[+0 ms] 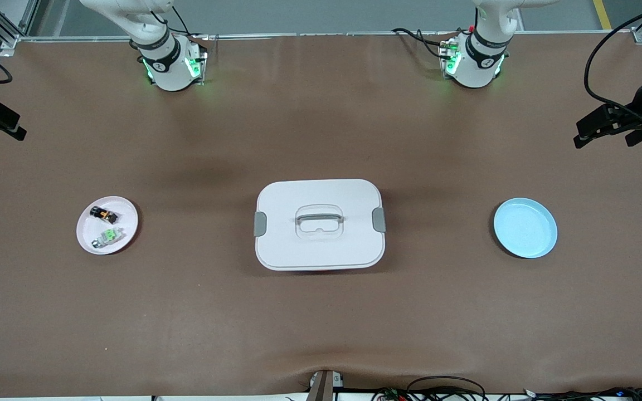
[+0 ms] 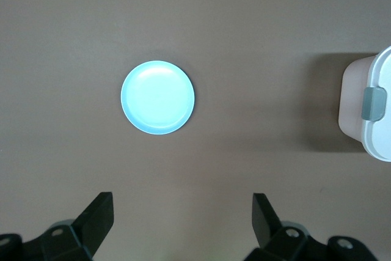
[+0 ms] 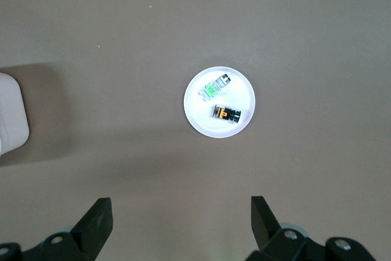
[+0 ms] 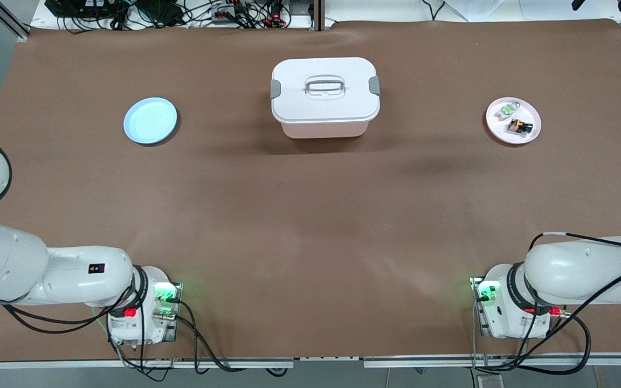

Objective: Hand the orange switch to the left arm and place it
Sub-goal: 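Move the right gripper toward the white plate of switches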

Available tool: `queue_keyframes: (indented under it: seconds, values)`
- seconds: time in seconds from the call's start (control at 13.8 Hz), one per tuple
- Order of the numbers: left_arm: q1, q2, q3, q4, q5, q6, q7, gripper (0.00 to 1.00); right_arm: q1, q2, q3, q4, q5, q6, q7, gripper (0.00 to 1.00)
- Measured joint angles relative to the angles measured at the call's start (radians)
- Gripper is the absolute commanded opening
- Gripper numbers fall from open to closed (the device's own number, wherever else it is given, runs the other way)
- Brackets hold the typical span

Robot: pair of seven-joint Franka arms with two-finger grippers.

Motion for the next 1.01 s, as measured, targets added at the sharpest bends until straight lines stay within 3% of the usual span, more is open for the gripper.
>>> queue_keyframes:
  seconds: [0.65,1.01]
  values:
    - [0.006,0.005,0.008,0.001,0.0,0.0,0.0,1.0,0.0,0.006,0.0,0.0,0.0,-0.009,0.0,1.0]
    - [0.004,0.015,0.006,0.001,0.0,0.0,0.0,1.0,-0.036,0.085,-0.003,-0.003,-0.004,-0.013,0.0,1.0]
